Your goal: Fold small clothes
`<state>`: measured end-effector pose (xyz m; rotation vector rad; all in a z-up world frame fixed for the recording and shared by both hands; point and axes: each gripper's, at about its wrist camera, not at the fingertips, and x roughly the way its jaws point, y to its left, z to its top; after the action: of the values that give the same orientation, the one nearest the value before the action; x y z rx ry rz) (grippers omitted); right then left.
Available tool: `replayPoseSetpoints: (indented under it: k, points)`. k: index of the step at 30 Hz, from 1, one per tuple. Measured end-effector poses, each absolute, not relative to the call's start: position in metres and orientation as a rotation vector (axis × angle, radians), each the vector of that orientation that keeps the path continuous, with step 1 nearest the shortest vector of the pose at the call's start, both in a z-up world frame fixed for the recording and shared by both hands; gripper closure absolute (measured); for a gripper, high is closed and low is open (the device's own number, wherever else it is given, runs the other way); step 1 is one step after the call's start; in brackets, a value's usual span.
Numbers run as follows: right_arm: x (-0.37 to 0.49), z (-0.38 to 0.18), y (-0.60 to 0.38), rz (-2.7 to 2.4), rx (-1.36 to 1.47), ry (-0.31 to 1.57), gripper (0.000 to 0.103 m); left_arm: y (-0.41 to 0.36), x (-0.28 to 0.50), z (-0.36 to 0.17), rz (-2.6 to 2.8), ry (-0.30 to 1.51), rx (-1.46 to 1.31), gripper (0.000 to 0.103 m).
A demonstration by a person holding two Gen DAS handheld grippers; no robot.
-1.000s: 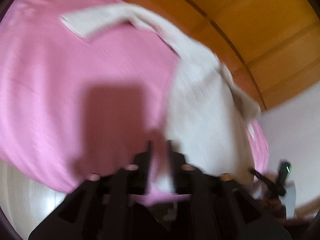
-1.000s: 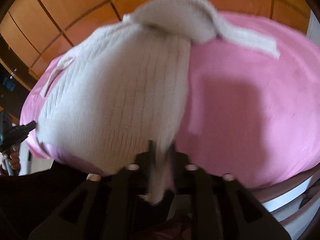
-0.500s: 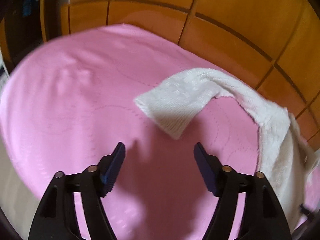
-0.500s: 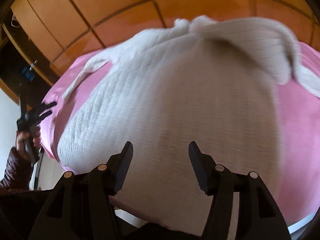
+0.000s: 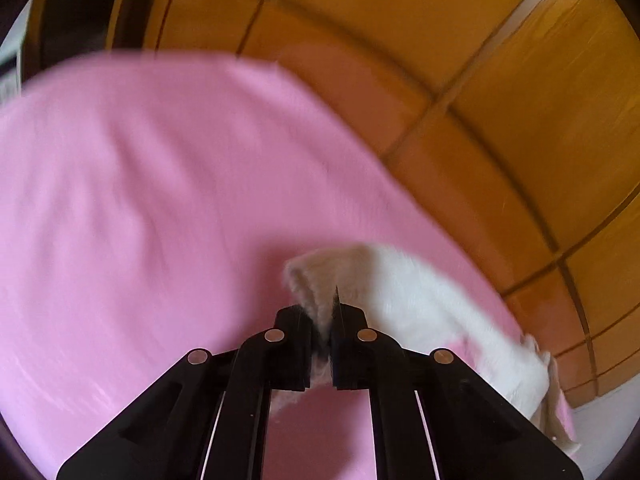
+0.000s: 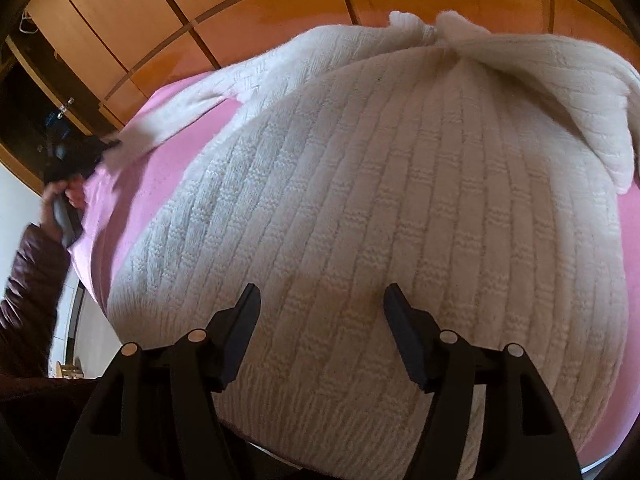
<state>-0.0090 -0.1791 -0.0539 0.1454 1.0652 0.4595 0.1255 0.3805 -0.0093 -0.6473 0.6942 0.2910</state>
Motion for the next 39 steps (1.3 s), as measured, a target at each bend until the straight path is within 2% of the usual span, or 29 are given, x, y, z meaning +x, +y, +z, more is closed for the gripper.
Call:
replayPoseSetpoints:
  k: [4, 8, 12, 15, 18, 23, 30, 33, 39]
  points:
    - [-0.003, -0.056, -0.175, 0.459, 0.129, 1.067, 0.038, 0.42, 0.103, 0.053, 0.415, 0.579, -0.443, 0.098]
    - [0.002, -0.054, -0.175, 0.458, 0.112, 1.056, 0.039, 0.437, 0.067, 0.069, 0.468, 0.564, -0.355, 0.098]
    - [0.023, -0.043, -0.176, 0.453, 0.098, 1.026, 0.039, 0.419, 0.027, 0.037, 0.382, 0.666, -0.32, 0.098]
    - [0.059, -0.018, -0.167, 0.478, 0.08, 0.962, 0.039, 0.374, -0.013, -0.002, 0.208, 0.777, -0.306, 0.098]
    - [0.099, 0.004, -0.145, 0.516, 0.047, 0.898, 0.039, 0.349, -0.055, -0.025, 0.113, 0.829, -0.384, 0.098]
    - [0.188, 0.024, -0.072, 0.564, -0.011, 0.865, 0.039, 0.329, -0.102, -0.034, 0.073, 0.851, -0.484, 0.098]
    - [0.283, -0.007, 0.015, 0.521, -0.111, 0.983, 0.037, 0.334, -0.126, -0.033, 0.1, 0.88, -0.506, 0.098]
    - [0.281, -0.031, 0.026, 0.489, -0.228, 1.041, 0.04, 0.332, -0.138, -0.041, 0.11, 0.909, -0.497, 0.098]
    - [0.214, -0.049, -0.035, 0.564, -0.233, 0.981, 0.04, 0.339, -0.14, -0.056, 0.133, 0.937, -0.55, 0.098]
